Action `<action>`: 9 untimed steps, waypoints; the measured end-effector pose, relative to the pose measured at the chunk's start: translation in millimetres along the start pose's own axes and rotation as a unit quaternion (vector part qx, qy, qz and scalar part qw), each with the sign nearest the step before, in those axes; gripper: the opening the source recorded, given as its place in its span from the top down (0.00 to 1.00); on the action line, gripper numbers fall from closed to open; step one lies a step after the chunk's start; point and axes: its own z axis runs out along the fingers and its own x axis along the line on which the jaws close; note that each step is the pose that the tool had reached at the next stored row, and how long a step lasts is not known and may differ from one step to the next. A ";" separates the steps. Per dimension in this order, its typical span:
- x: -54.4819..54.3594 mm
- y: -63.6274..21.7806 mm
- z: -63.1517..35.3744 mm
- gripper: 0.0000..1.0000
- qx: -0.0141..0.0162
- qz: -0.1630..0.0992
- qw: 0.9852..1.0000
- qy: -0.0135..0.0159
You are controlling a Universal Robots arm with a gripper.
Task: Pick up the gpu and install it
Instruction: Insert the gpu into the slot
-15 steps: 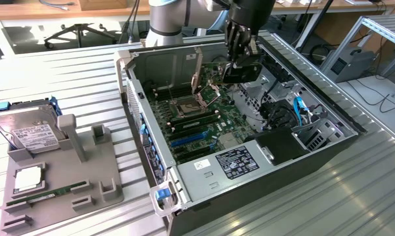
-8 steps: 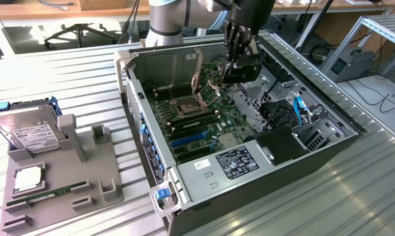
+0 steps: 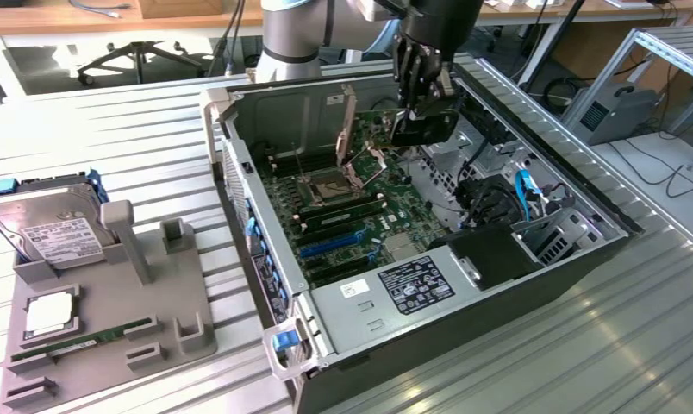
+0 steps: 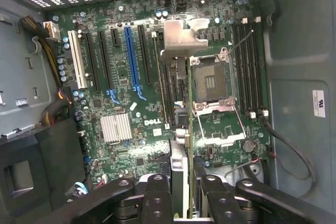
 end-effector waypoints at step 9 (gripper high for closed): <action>0.0 0.0 0.2 0.73 0.000 -0.007 1.000 0.000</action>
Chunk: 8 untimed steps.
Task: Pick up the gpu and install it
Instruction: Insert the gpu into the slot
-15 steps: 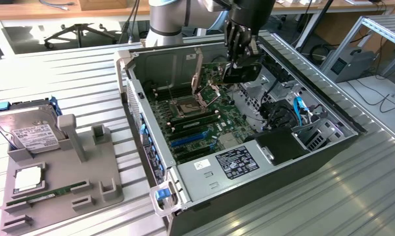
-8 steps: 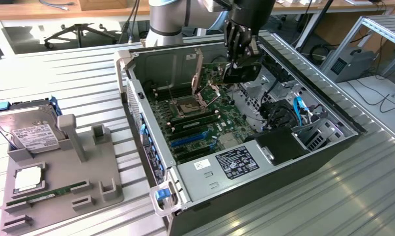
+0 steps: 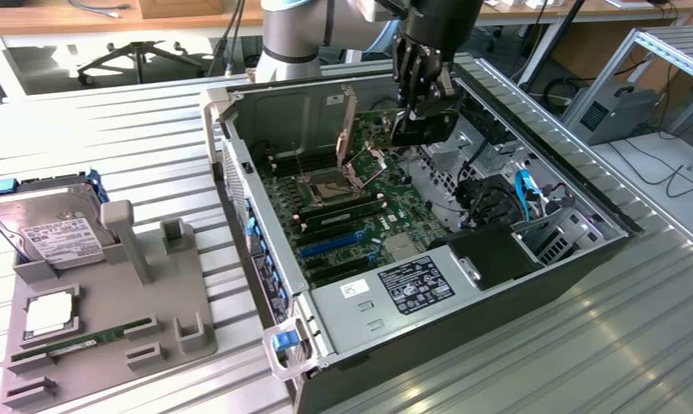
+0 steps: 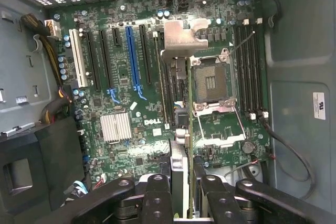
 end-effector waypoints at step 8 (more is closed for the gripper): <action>0.0 0.0 0.1 0.73 0.000 -0.006 1.000 0.000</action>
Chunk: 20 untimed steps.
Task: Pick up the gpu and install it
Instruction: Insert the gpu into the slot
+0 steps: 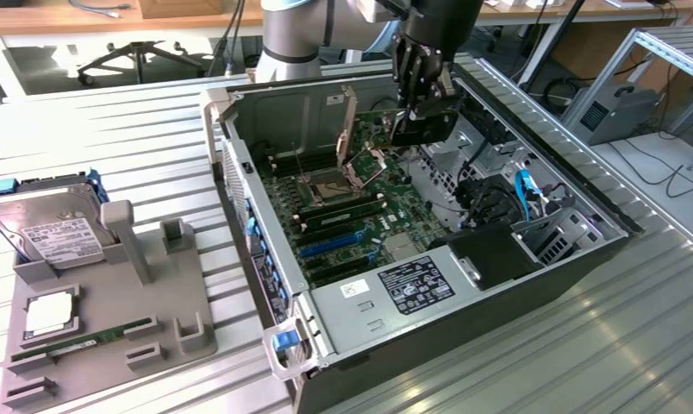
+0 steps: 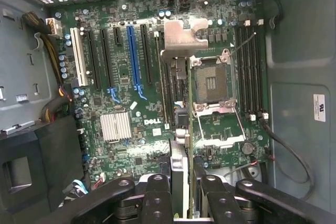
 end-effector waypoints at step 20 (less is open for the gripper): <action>0.0 0.0 0.4 0.73 -0.001 -0.036 0.999 -0.002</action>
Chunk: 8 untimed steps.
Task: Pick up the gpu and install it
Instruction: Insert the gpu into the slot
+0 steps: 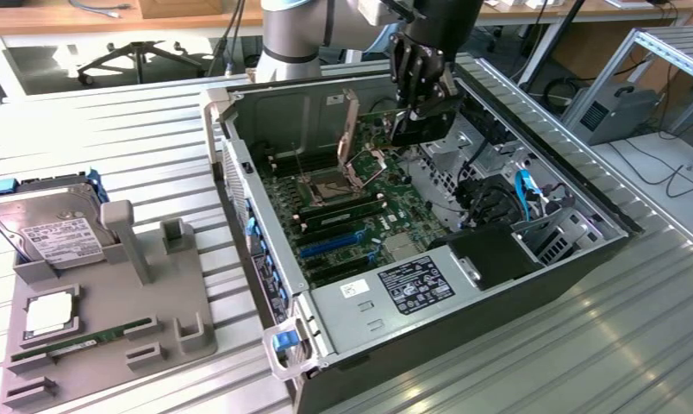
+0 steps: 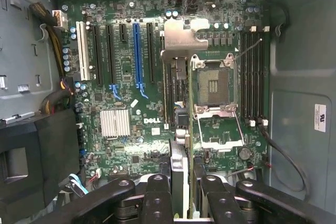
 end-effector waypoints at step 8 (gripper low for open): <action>0.0 0.0 0.0 0.73 0.000 -0.006 1.000 0.000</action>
